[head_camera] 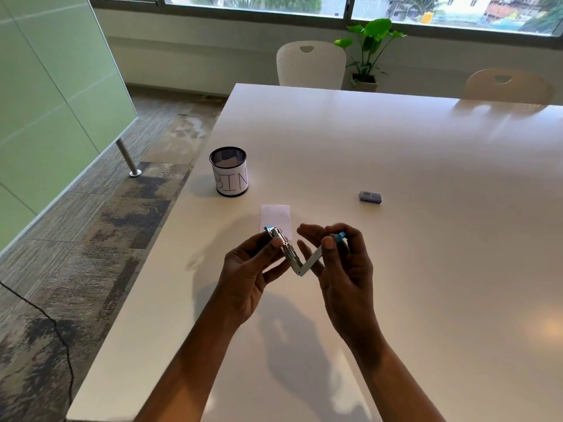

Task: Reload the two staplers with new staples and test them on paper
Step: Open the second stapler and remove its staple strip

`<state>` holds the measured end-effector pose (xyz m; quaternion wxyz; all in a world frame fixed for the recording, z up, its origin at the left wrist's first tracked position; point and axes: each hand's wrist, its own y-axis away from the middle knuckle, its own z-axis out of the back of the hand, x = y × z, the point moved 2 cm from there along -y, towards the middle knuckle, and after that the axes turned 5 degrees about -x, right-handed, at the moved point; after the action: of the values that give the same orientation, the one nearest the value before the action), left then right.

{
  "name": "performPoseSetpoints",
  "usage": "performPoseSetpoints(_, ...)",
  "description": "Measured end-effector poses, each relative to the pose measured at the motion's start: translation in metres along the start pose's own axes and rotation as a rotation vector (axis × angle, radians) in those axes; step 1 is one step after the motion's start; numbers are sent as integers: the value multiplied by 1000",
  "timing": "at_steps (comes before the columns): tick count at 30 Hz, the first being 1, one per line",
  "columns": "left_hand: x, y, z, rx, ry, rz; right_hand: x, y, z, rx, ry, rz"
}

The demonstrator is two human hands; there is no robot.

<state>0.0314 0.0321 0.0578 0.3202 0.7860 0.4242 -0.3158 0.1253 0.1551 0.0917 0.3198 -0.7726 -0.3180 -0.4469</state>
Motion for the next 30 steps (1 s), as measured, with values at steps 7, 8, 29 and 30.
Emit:
performPoseSetpoints(7,-6,-6,5,-81,175,6,-10,4,17,-108,187,70)
performPoseSetpoints(8,-6,-7,6,-91,201,5,-12,6,20,-128,191,60)
performPoseSetpoints(29,-2,-13,-2,-36,48,75,0,-59,-7,314,818,92)
performPoseSetpoints(30,-2,-12,-3,-24,31,76,0,-62,-11,347,852,114)
